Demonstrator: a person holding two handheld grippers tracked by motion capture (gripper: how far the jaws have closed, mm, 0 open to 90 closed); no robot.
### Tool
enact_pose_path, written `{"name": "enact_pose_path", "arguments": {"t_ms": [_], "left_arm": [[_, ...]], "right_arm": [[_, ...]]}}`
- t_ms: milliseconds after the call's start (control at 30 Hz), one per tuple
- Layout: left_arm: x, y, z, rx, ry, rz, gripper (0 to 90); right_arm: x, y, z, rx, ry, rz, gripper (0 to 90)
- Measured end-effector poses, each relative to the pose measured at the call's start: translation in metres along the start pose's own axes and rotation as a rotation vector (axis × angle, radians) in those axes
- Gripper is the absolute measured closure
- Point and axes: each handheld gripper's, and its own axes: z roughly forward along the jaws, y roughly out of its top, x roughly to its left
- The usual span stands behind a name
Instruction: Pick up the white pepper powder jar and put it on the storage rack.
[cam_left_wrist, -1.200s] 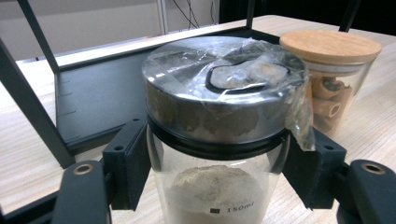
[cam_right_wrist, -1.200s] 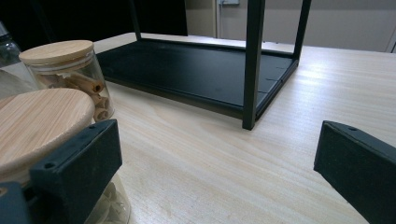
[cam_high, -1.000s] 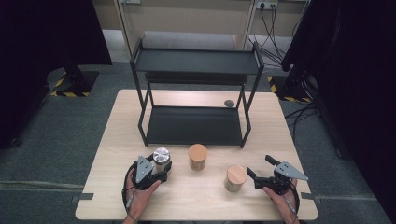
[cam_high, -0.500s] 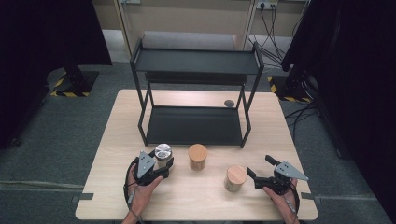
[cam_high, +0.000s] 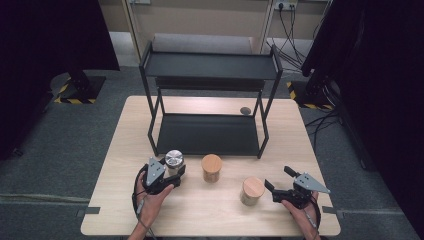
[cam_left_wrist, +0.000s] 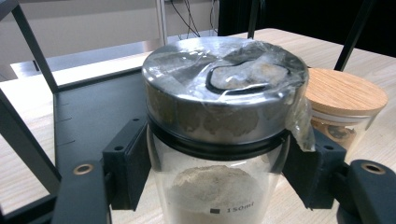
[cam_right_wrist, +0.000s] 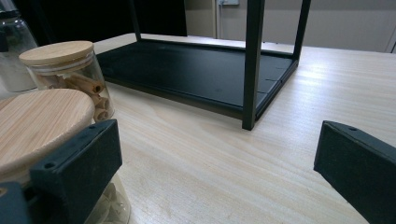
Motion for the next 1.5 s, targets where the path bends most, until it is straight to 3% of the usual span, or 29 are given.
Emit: {"name": "enact_pose_path", "arguments": {"t_ms": [1500], "left_arm": [[0.009, 0.017, 0.025, 0.010, 0.018, -0.014, 30.8]], "right_arm": [[-0.001, 0.000, 0.000, -0.001, 0.004, -0.001, 1.1]]}}
